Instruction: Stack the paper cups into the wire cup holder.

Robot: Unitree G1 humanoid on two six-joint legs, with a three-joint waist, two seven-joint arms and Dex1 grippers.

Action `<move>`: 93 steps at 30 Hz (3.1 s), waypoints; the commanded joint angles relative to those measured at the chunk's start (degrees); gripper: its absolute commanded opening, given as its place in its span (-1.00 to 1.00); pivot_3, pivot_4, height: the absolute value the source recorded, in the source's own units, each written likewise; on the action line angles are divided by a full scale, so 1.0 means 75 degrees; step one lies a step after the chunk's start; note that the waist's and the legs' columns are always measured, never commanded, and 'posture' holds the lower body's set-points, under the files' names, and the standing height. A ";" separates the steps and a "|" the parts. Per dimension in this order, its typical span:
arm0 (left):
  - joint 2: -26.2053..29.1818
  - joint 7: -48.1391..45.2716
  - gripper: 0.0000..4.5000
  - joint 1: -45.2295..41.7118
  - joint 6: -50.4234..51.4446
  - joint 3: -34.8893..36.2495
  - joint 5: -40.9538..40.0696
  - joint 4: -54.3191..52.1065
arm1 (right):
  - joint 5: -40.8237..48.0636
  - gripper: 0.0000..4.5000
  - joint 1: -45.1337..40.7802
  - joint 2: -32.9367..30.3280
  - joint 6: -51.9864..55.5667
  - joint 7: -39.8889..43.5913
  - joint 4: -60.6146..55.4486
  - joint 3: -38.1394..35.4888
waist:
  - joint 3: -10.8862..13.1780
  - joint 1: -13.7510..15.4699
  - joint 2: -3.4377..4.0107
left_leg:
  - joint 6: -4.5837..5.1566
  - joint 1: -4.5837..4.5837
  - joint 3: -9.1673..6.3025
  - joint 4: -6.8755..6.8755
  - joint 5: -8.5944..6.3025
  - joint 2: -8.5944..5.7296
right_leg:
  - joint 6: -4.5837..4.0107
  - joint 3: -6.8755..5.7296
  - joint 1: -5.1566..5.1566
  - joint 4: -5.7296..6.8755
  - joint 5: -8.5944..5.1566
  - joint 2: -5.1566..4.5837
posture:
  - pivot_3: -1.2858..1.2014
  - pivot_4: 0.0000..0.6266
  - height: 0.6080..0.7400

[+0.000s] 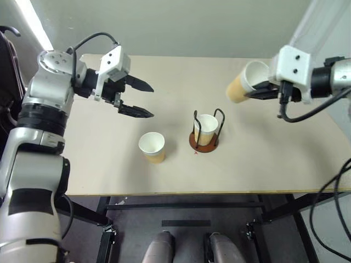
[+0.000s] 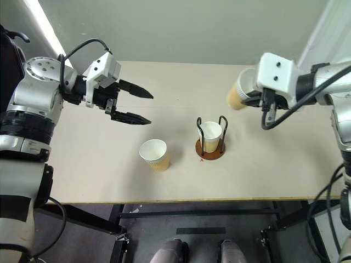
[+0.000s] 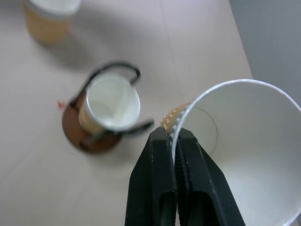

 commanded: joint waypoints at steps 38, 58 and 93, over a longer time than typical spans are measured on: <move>0.0196 -0.0252 1.00 -0.0073 0.0122 0.0217 -0.0137 -0.0501 | -0.1016 -0.99 0.0263 0.1146 -0.1269 0.0350 0.0505 0.1443 | 0.0000 -0.0028 0.0001 | -0.0029 -0.0035 -0.0026 -0.0004 0.0015 0.0006 | -0.0030 -0.0030 -0.0034 0.0011 -0.0003 0.0003 | 0.03 -0.52 1.00; 0.0100 -0.0252 1.00 -0.0111 0.0117 0.0203 -0.0089 -0.0444 | -0.0799 0.76 -0.0169 0.1920 -0.0675 0.0059 0.0766 0.0971 | 0.0001 -0.0038 0.0001 | -0.0033 -0.0035 -0.0028 -0.0006 0.0017 0.0006 | -0.0040 -0.0030 -0.0035 0.0012 -0.0005 0.0002 | 0.03 -0.52 1.00; 0.2933 0.0078 1.00 0.2829 0.1470 0.1823 -0.0901 -0.3395 | 0.0332 0.76 0.0200 0.3636 -0.0582 -0.1231 0.0035 0.1792 | -0.0006 -0.0160 -0.0010 | -0.0133 0.0010 -0.0047 -0.0129 0.0082 0.0029 | -0.0163 -0.0051 -0.0107 0.0144 -0.0066 0.0016 | 0.03 -0.52 1.00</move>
